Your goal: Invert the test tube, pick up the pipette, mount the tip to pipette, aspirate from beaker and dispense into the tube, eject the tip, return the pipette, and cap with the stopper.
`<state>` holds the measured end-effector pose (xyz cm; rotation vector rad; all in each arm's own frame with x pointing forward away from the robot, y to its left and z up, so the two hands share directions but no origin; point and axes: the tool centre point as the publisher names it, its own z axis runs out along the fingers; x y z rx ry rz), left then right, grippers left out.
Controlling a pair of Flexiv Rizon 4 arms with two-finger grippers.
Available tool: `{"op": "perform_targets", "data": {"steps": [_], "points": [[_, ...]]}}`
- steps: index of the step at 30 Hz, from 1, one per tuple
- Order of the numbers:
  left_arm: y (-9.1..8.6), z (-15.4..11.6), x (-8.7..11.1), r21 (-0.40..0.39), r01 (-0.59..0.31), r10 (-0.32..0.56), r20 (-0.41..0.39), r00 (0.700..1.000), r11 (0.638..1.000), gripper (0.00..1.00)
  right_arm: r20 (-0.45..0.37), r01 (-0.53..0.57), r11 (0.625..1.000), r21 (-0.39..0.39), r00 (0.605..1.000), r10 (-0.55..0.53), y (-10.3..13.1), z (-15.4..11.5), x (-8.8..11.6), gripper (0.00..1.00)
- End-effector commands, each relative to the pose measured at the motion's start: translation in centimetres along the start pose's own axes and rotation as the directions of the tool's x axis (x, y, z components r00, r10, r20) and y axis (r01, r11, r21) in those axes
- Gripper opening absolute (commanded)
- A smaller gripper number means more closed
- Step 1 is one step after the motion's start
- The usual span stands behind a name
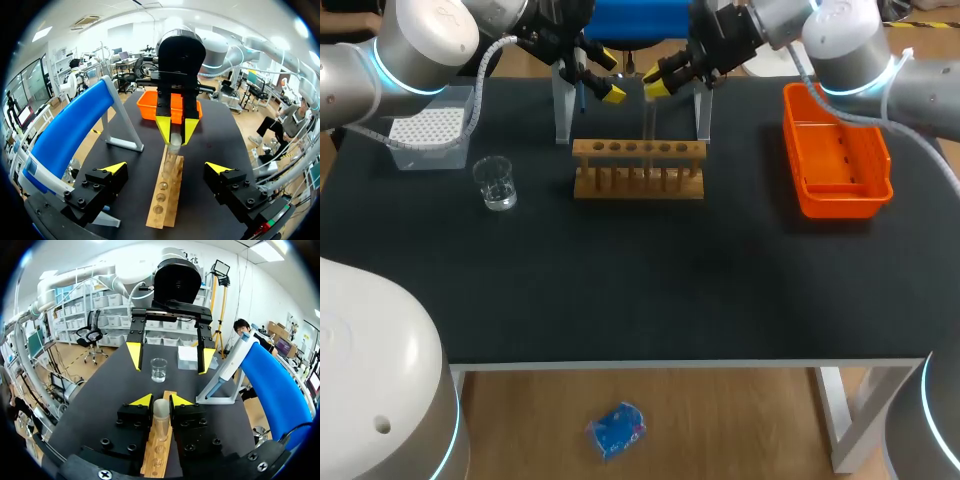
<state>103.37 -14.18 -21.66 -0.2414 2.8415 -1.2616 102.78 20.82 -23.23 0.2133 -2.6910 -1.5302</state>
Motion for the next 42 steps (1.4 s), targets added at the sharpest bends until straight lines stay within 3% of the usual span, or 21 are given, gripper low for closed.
{"op": "perform_targets", "data": {"steps": [1,30,31,32,33,34,42], "points": [[-0.1,-0.1,-0.1,-0.004,0.001,-0.001,-0.003,1.0,1.0,1.0,-0.003,-0.002,1.0,0.003,1.0,0.002,-0.2,0.1,0.0,0.0],[-0.1,-0.1,-0.1,-0.004,0.001,-0.001,-0.003,1.0,1.0,1.0,-0.002,-0.013,1.0,0.028,1.0,0.013,-0.9,0.4,0.2,0.02],[-0.1,-0.1,-0.1,-0.004,0.001,-0.001,-0.003,1.0,1.0,1.0,-0.002,-0.012,1.0,0.027,1.0,0.012,-0.9,0.4,0.1,0.34],[-0.1,-0.1,-0.1,-0.004,0.001,-0.001,-0.003,1.0,1.0,1.0,-0.003,-0.01,1.0,0.025,1.0,0.011,-0.8,0.4,0.2,0.48],[-0.1,-0.1,-0.1,-0.004,0.001,-0.001,-0.003,1.0,1.0,1.0,-0.004,-0.008,1.0,0.024,1.0,0.008,-0.7,0.3,0.2,0.92],[-0.1,-0.1,-0.1,-0.004,0.001,-0.001,-0.003,1.0,1.0,1.0,-0.003,-0.007,1.0,0.024,1.0,0.008,-0.6,0.3,0.2,1.0],[-0.1,-0.1,-0.1,-0.004,0.001,-0.001,-0.003,1.0,1.0,1.0,0.002,0.0,1.0,0.019,1.0,0.0,-0.2,0.1,0.2,1.0]]}}
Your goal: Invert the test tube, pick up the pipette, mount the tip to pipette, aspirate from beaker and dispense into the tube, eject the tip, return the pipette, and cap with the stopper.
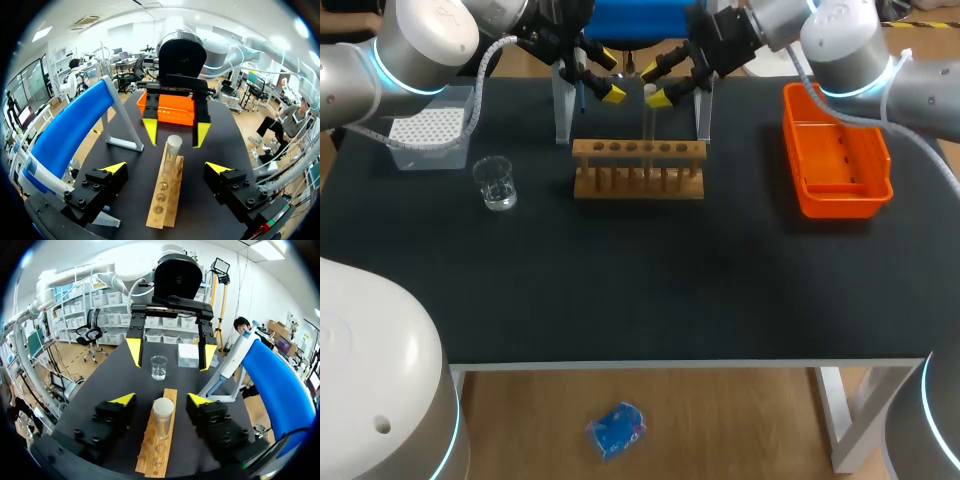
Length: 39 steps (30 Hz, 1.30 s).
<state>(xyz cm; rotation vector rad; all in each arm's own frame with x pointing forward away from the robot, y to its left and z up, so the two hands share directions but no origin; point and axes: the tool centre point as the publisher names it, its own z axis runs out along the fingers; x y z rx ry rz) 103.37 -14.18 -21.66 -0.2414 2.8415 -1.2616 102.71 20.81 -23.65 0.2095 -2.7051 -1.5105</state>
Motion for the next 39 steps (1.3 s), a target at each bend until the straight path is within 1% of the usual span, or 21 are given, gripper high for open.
{"op": "perform_targets", "data": {"steps": [1,8,14,17,18,20,21,25,29,32,38,39], "points": [[-0.1,-0.1,-0.1,-0.004,0.001,-0.001,-0.003,1.0,1.0,1.0,0.0,0.002,1.0,0.003,1.0,-0.002,0.2,-0.2,0.1,1.0],[-0.1,-0.1,-0.1,-0.004,0.001,-0.001,-0.003,1.0,1.0,1.0,0.008,0.017,1.0,-0.007,1.0,-0.017,1.0,-0.8,0.1,1.0],[-0.1,-0.1,-0.1,-0.004,0.001,-0.001,-0.003,1.0,1.0,1.0,0.016,0.027,0.999,-0.042,1.0,-0.026,1.8,-1.6,0.4,1.0],[-0.1,-0.1,-0.1,-0.004,0.001,-0.001,-0.003,1.0,1.0,1.0,0.016,0.031,0.997,-0.077,0.999,-0.03,2.2,-1.8,0.5,1.0],[-0.1,-0.1,-0.1,-0.004,0.001,-0.001,-0.003,1.0,1.0,1.0,0.016,0.032,0.995,-0.091,0.999,-0.03,2.3,-1.8,0.6,0.65],[-0.1,-0.1,-0.1,-0.004,0.001,-0.001,-0.003,1.0,1.0,1.0,0.015,0.032,0.992,-0.12,0.999,-0.03,2.5,-2.0,0.7,0.19],[-0.1,-0.1,-0.1,-0.004,0.001,-0.001,-0.003,1.0,1.0,1.0,0.013,0.032,0.99,-0.135,0.999,-0.031,2.6,-2.0,0.8,0.01],[-0.1,-0.1,-0.1,-0.004,0.001,-0.001,-0.003,1.0,1.0,1.0,0.002,0.032,0.98,-0.197,0.999,-0.032,3.0,-2.1,1.0,0.0],[-0.1,-0.1,-0.1,-0.004,0.001,-0.001,-0.003,1.0,1.0,1.0,-0.014,0.019,0.959,-0.282,1.0,-0.024,3.2,-2.2,1.4,0.0],[-0.1,-0.1,-0.1,-0.004,0.001,-0.001,-0.003,1.0,1.0,1.0,-0.02,0.016,0.948,-0.318,1.0,-0.024,3.3,-2.1,1.6,0.0],[-0.1,-0.1,-0.1,-0.004,0.001,-0.001,-0.003,1.0,1.0,1.0,-0.024,0.016,0.934,-0.357,0.999,-0.026,3.4,-2.1,1.8,0.0],[-0.1,-0.1,-0.1,-0.004,0.001,-0.001,-0.003,1.0,1.0,1.0,-0.028,0.014,0.927,-0.375,0.999,-0.026,3.4,-2.1,1.8,0.0]]}}
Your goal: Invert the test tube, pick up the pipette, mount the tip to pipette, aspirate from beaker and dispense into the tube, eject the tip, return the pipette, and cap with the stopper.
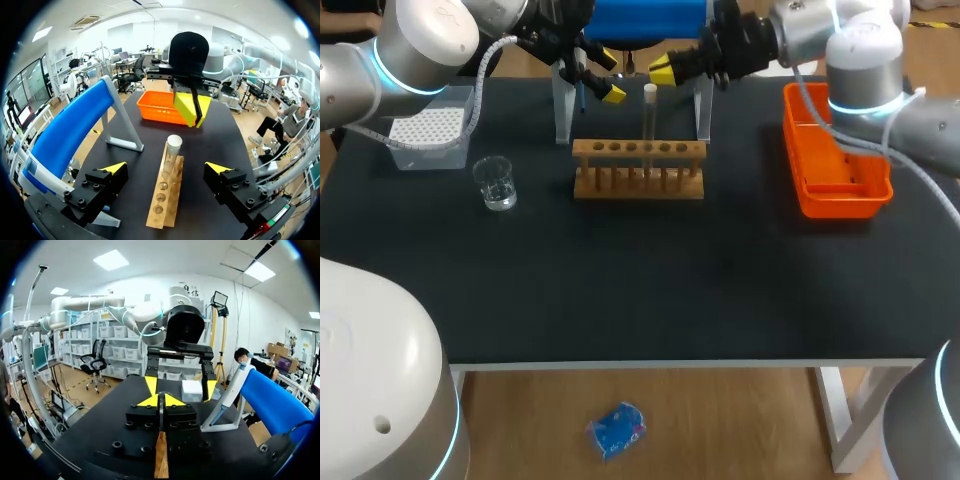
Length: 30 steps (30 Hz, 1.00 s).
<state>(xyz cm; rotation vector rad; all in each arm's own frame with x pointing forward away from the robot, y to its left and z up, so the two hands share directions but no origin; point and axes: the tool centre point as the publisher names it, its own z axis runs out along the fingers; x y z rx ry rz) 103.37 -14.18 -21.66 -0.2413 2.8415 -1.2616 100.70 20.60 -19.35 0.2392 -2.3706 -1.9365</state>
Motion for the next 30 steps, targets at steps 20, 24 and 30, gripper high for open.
{"op": "perform_targets", "data": {"steps": [20,24,30], "points": [[-0.1,-0.1,-0.1,-0.004,0.001,-0.001,-0.003,1.0,1.0,1.0,-0.027,-0.027,0.994,-0.108,0.999,0.024,-0.5,0.6,-0.8,0.0],[-0.1,-0.1,-0.1,-0.004,0.001,-0.001,-0.003,1.0,1.0,1.0,-0.026,-0.033,0.993,-0.109,0.999,0.03,-0.9,0.7,-1.1,0.0],[-0.1,-0.1,-0.1,-0.004,0.001,-0.001,-0.003,1.0,1.0,1.0,-0.023,-0.04,0.993,-0.114,0.999,0.038,-1.4,0.8,-1.5,0.0]]}}
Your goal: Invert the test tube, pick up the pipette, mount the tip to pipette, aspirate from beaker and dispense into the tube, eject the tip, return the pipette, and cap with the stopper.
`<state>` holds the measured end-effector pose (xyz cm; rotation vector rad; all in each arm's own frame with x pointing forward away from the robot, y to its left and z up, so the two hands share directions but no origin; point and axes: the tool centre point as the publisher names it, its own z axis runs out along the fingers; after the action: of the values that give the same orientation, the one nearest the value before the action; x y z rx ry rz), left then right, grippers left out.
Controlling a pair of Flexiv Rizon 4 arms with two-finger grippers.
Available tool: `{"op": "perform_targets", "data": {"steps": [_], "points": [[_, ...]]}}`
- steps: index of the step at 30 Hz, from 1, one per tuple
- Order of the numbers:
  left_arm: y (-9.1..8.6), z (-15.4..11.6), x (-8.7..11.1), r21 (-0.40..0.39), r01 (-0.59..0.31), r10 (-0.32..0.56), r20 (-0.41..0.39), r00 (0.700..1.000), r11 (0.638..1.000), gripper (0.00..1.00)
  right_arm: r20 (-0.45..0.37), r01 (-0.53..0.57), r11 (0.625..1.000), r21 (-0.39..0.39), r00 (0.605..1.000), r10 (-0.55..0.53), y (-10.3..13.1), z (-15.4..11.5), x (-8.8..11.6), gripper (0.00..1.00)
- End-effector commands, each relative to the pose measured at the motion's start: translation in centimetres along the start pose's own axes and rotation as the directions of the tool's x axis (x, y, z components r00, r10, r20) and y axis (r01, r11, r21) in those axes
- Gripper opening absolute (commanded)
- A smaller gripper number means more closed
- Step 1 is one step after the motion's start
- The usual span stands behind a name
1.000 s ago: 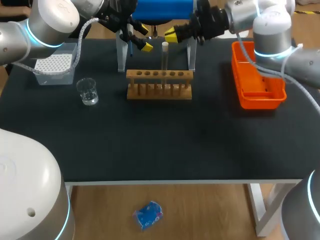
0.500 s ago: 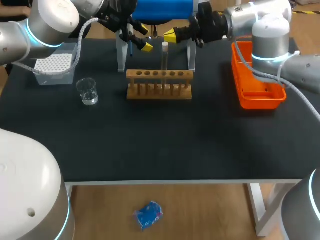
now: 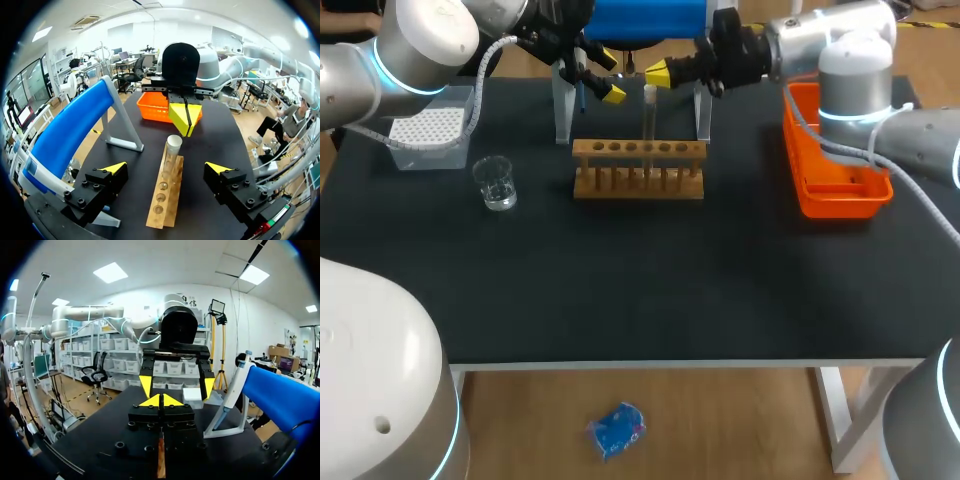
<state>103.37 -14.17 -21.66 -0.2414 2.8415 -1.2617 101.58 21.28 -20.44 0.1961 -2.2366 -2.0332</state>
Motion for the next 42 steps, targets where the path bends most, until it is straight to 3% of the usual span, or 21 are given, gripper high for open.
{"op": "perform_targets", "data": {"steps": [1,42], "points": [[-0.1,-0.1,-0.1,-0.004,0.001,-0.001,-0.003,1.0,1.0,1.0,-0.009,-0.003,1.0,-0.006,1.0,0.003,-0.5,0.0,-0.6,0.0],[-0.1,-0.1,-0.1,-0.004,0.001,-0.001,-0.003,1.0,1.0,1.0,-0.013,-0.059,0.998,-0.032,0.998,0.058,-3.6,0.5,-1.5,0.0]]}}
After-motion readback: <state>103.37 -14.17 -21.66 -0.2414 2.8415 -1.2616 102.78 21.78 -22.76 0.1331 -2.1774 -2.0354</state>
